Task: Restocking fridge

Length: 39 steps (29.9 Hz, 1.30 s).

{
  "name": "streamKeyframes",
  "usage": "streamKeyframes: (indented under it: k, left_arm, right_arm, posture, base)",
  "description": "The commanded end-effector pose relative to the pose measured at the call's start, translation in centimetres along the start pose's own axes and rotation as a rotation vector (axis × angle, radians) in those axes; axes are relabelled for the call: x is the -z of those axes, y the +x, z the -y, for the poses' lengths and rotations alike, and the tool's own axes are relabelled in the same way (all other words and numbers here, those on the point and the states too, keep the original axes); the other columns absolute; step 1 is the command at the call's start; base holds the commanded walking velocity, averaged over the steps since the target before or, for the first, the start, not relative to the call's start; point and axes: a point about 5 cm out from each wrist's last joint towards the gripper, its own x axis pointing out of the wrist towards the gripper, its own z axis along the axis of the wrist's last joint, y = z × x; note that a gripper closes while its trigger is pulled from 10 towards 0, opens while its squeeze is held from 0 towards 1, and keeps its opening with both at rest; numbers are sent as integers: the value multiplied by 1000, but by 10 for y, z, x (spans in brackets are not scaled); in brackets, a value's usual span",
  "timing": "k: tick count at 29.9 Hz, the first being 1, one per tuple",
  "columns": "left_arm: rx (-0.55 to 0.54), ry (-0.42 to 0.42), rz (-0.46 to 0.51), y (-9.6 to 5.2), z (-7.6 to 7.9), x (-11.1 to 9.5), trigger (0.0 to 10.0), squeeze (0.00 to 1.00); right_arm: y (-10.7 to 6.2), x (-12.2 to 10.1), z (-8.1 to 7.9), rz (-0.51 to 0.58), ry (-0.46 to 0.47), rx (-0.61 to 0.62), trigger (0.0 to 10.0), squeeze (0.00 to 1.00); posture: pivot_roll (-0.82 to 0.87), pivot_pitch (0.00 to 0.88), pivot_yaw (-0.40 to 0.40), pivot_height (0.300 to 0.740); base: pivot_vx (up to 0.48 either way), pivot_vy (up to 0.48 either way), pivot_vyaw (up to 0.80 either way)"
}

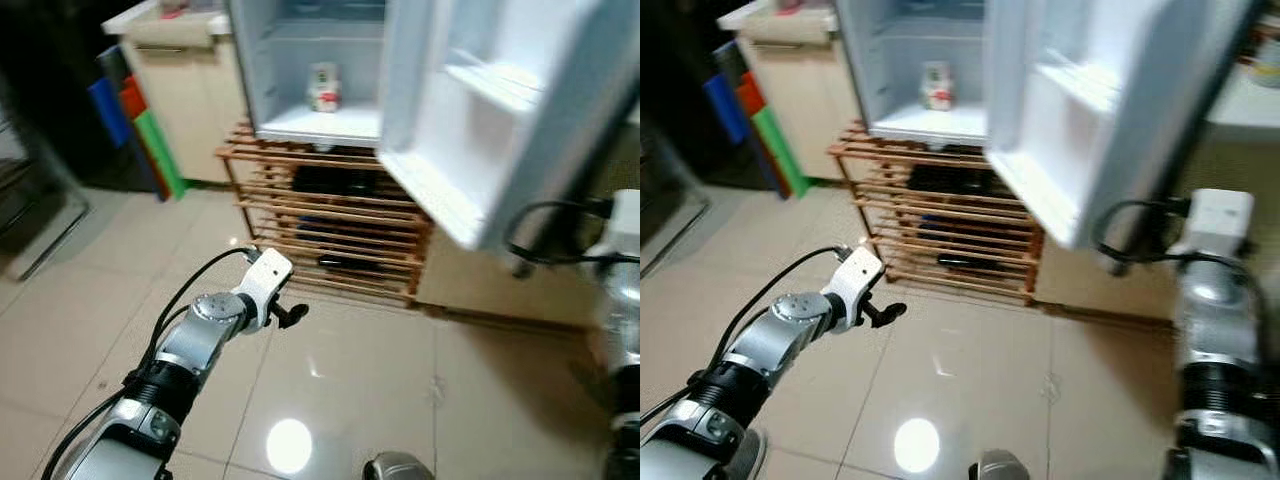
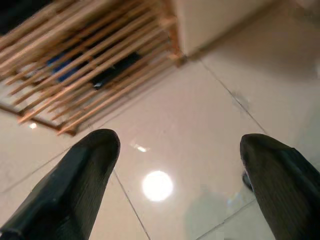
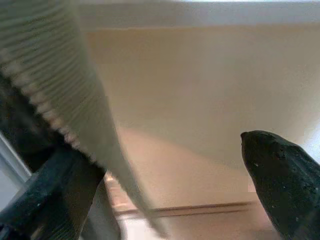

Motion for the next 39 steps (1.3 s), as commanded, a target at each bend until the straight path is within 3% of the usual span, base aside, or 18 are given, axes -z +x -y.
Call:
streamKeyframes:
  k: [1,4,6,9,10,11,14,15,17,18,20,22,23,24,25,29,34,39]
  left_arm:
    - [80,50,-159,-1,3,33,10000,0]
    - [149,53,-238,-6,8,56,10000,0]
    - [145,32,-252,-7,8,66,10000,0]
    - [118,9,-263,-8,9,76,10000,0]
    - [111,-21,-273,-6,15,85,10000,0]
    - [110,-37,-273,-4,21,90,10000,0]
    - [101,-66,-248,1,31,93,10000,0]
    - [92,-139,-120,12,44,80,10000,0]
    - [65,-160,-36,20,53,67,10000,0]
    - [65,-160,-36,20,53,67,10000,0]
    - [-49,-100,55,27,49,43,10000,0]
    - [-110,-144,209,25,32,14,10000,0]
    - [-148,-153,306,19,15,-5,10000,0]
    - [-148,-153,306,19,15,-5,10000,0]
    - [-223,-136,536,0,-11,-56,10000,0]
    - [-264,-163,762,-23,-19,-104,10000,0]
    - [-344,-167,902,-42,-19,-136,10000,0]
    - [-339,-161,924,-48,-8,-145,10000,0]
  right_arm:
    - [-31,-66,-96,217,-7,-577,10000,0]
    - [-78,-64,-126,205,-45,-933,10000,0]
    - [-98,-58,-122,151,-36,-1054,10000,0]
    - [-89,-47,-95,76,-10,-972,10000,0]
    - [-66,-34,-65,13,0,-752,10000,0]
    - [-58,-30,-53,-7,-18,-663,10000,0]
    - [-54,-32,-44,-3,4,-585,10000,0]
    - [-50,-35,-41,26,1,-528,10000,0]
    - [-44,-31,-36,38,-64,-441,10000,0]
    - [-44,-31,-36,38,-64,-441,10000,0]
    - [-28,-11,-20,-3,-112,-202,10000,0]
    - [-22,-3,-15,-3,-119,-84,10000,0]
    - [-20,-1,-18,10,-87,-59,10000,0]
    - [-20,-1,-18,10,-87,-59,10000,0]
    - [-19,3,-31,42,-30,-35,10000,0]
    - [-19,5,-50,111,-28,-39,10000,0]
    - [-15,-2,-60,210,-30,-56,10000,0]
    - [-11,-10,-55,242,-49,-61,10000,0]
  posture:
    - [-248,0,104,740]
    - [-245,0,101,740]
    - [-248,3,96,740]
    - [-251,6,90,740]
    - [-251,7,88,740]
    - [-254,9,82,740]
    - [-255,10,77,740]
    - [-252,12,71,740]
    - [-250,11,68,740]
    - [-250,11,68,740]
    - [-236,5,60,740]
    - [-228,0,54,740]
    - [-220,0,54,740]
    - [-220,0,54,740]
    - [-211,0,50,740]
    - [-197,0,47,740]
    - [-182,0,16,740]
    - [-198,0,-15,740]
  base:
    - [0,0,0]
    - [0,0,0]
    - [0,0,0]
    - [0,0,0]
    - [0,0,0]
    - [0,0,0]
    - [0,0,0]
    - [0,0,0]
    - [0,0,0]
    - [0,0,0]
    - [0,0,0]
    - [0,0,0]
    - [0,0,0]
    - [0,0,0]
    - [0,0,0]
    - [0,0,0]
    - [384,0,0]
    - [473,0,0]
